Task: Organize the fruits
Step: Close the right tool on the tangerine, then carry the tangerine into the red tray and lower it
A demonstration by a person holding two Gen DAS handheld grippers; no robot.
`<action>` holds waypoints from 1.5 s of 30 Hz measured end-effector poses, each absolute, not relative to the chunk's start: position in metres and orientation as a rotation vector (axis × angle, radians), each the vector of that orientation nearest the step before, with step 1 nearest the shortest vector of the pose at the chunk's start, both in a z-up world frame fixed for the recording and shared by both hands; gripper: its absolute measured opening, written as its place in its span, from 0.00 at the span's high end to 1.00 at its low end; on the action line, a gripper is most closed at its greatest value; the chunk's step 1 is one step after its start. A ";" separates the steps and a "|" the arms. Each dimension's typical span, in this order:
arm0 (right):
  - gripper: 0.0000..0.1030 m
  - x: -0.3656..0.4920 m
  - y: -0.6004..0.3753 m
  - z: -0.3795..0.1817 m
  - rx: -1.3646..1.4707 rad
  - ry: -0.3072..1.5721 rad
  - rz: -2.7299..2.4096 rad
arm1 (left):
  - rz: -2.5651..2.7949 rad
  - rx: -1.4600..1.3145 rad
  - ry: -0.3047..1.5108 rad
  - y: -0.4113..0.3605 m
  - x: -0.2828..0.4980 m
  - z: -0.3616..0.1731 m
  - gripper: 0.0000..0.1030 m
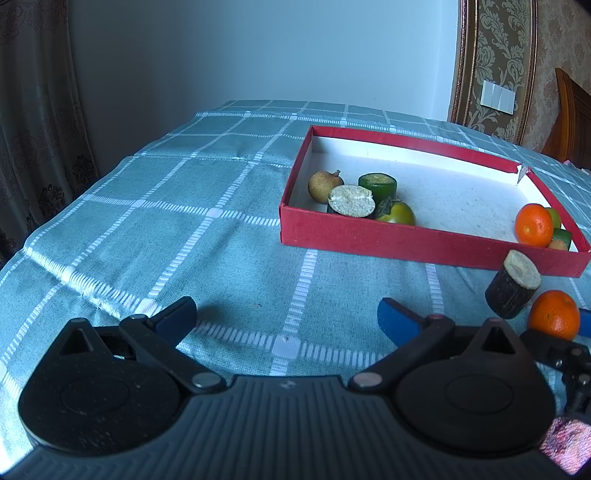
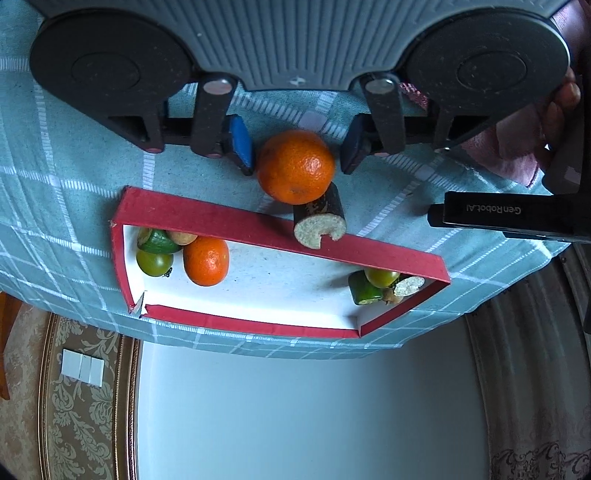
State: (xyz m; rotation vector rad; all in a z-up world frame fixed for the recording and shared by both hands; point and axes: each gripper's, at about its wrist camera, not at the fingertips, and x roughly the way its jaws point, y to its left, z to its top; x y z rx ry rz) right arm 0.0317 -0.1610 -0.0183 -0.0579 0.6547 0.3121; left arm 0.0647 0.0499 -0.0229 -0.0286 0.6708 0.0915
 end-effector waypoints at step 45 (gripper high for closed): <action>0.59 0.102 -0.168 0.004 -0.166 0.503 0.231 | 0.090 -0.029 0.670 0.050 0.065 -0.024 0.00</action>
